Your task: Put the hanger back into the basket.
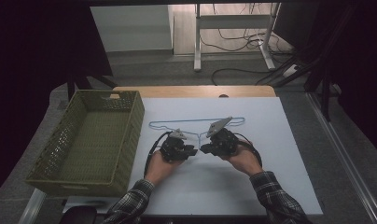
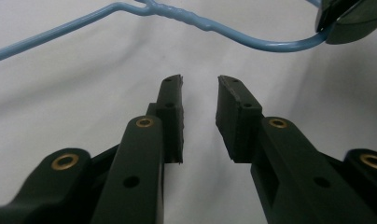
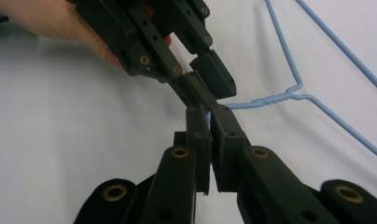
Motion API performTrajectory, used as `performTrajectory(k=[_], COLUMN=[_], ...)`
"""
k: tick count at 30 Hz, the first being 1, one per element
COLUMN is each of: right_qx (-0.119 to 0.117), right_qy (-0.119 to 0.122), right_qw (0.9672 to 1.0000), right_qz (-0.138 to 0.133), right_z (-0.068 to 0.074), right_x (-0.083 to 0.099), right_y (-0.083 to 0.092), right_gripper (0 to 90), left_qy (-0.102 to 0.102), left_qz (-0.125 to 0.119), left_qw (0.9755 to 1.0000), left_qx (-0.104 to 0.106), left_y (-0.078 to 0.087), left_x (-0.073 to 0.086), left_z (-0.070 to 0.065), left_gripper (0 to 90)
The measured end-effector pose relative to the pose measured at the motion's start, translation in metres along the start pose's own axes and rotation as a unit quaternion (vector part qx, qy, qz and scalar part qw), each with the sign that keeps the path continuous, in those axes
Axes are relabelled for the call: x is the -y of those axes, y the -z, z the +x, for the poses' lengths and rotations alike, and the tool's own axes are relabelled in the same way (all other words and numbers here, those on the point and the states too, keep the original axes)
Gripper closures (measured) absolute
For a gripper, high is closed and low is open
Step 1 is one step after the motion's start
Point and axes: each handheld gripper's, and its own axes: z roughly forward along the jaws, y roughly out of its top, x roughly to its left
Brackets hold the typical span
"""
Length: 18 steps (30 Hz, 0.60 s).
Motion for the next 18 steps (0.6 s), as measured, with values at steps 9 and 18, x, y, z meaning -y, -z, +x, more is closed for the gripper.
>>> performTrajectory(k=[9,18], right_qx=[0.001,0.0], right_qy=[-0.002,0.0], right_qw=[1.0,1.0], right_qz=[-0.002,-0.002], right_z=[-0.002,-0.003], right_x=[-0.001,-0.004], right_y=[0.005,0.008], right_gripper=[86.2,86.2], left_qy=[-0.005,-0.09], left_qz=[-0.019,0.015], left_qw=[0.9967,0.9881], left_qx=[-0.079,-0.124], left_y=[0.012,0.001], left_x=[-0.013,-0.032], left_z=[0.022,0.026], left_gripper=[39.8,30.1])
